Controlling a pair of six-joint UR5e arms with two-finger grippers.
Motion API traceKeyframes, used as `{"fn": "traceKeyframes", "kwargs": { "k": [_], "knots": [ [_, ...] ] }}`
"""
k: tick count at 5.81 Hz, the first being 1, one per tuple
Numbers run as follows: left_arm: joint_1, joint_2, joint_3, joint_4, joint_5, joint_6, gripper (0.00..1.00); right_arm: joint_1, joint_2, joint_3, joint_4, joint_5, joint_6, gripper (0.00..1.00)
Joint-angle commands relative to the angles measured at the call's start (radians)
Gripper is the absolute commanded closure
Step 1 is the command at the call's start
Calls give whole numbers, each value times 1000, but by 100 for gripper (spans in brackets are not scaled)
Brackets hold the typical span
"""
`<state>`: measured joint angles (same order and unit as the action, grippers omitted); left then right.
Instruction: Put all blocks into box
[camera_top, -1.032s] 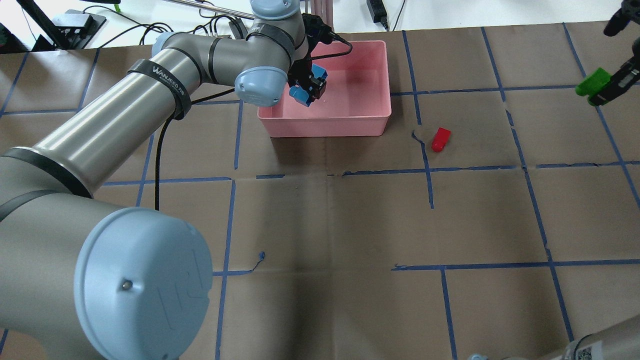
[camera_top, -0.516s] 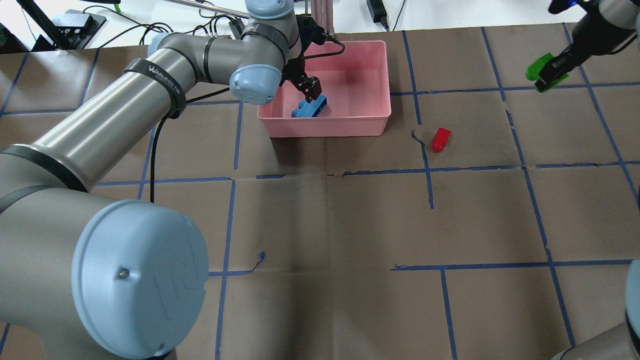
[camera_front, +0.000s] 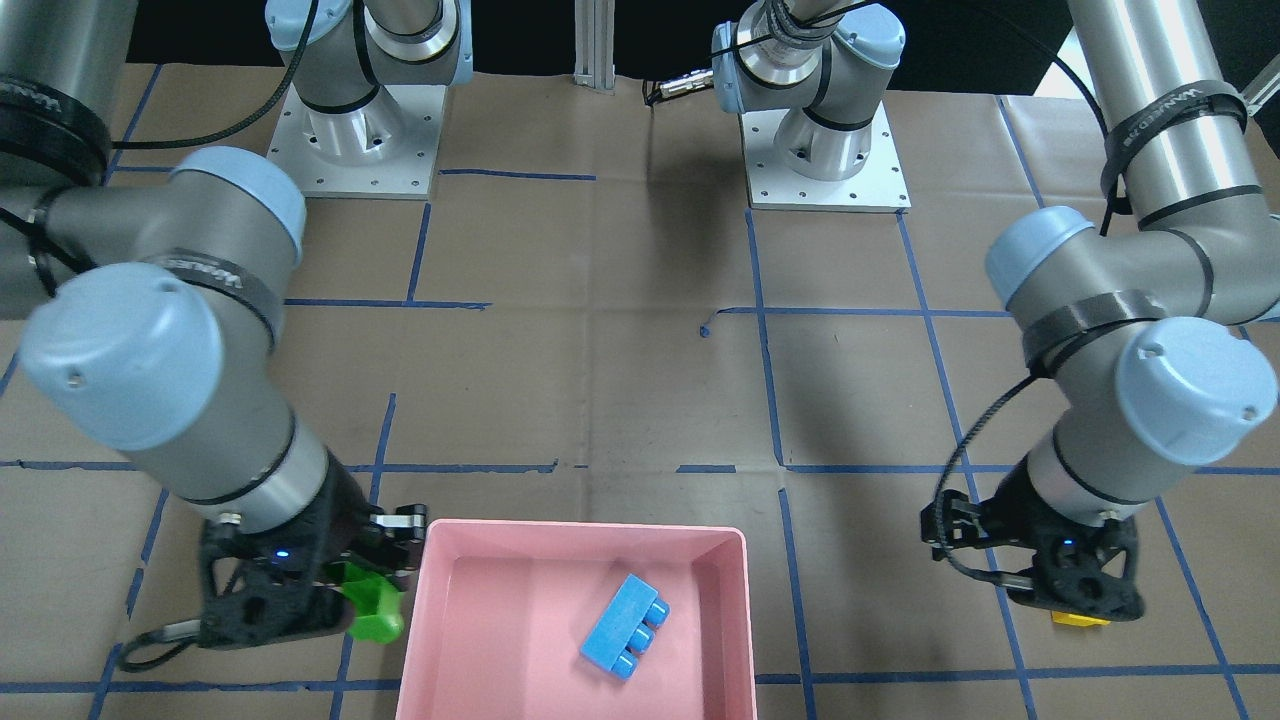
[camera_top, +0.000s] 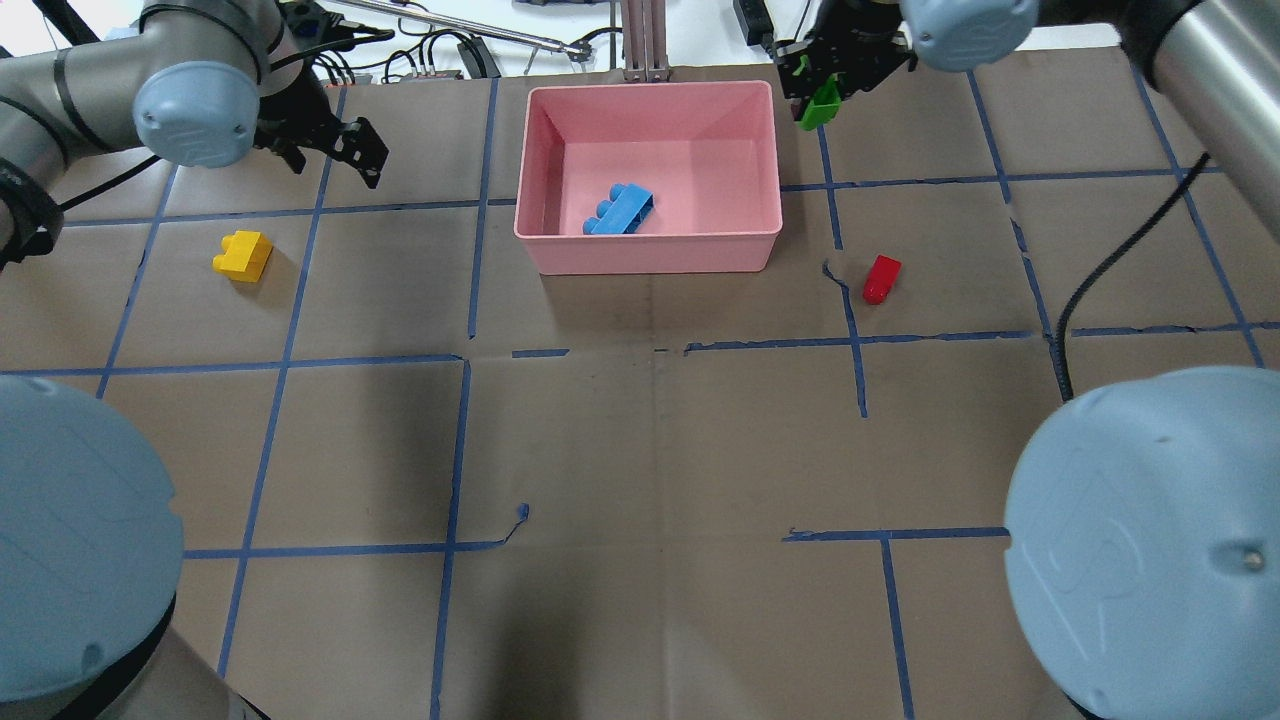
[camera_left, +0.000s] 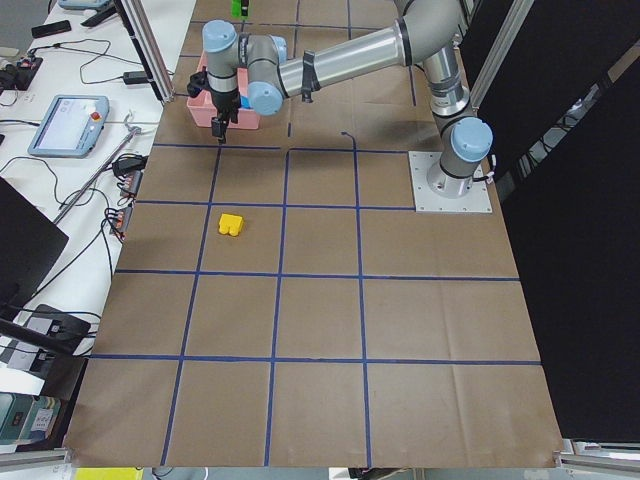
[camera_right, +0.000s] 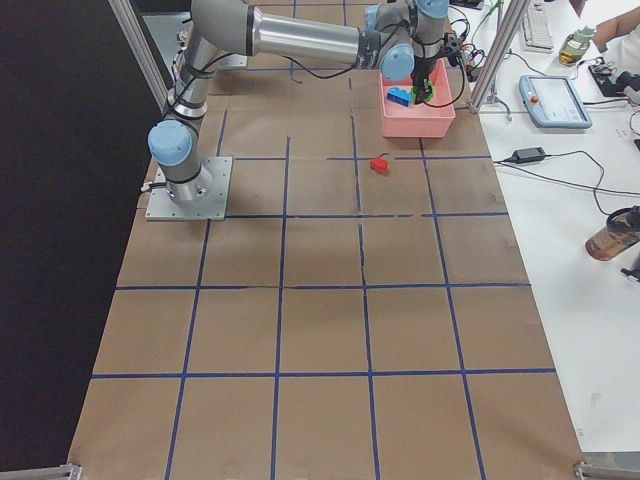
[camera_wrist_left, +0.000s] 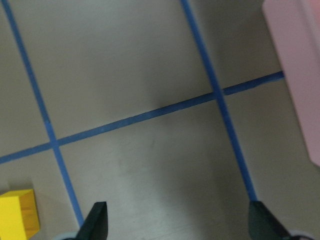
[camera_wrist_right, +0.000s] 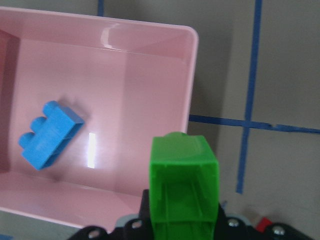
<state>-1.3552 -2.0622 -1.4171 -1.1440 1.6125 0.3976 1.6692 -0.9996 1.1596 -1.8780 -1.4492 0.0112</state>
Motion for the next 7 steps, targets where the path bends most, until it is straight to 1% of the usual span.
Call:
{"fn": "traceKeyframes", "kwargs": {
  "k": [1, 2, 3, 4, 5, 6, 7],
  "knots": [
    [141, -22, -29, 22, 1, 112, 0, 108, 128, -64, -13, 1, 173, 88],
    [181, -39, -34, 39, 1, 175, 0, 110, 162, -63, -50, 1, 181, 68],
    [212, -70, -37, 61, 1, 272, 0, 109, 168, -61, -78, 3, 181, 1],
    [229, -117, -36, 140, 1, 311, 1, 107, 164, -64, -84, 0, 179, 0],
    [229, -148, -10, 179, 0, 325, 1, 95, 147, -67, -66, -3, 170, 0],
    [229, -171, -5, 220, 0, 329, 1, 83, 113, -67, -29, -3, 164, 0],
    [229, -209, 1, 254, 0, 342, 1, 48, 61, -66, 53, -5, 111, 0]
  ]
}}
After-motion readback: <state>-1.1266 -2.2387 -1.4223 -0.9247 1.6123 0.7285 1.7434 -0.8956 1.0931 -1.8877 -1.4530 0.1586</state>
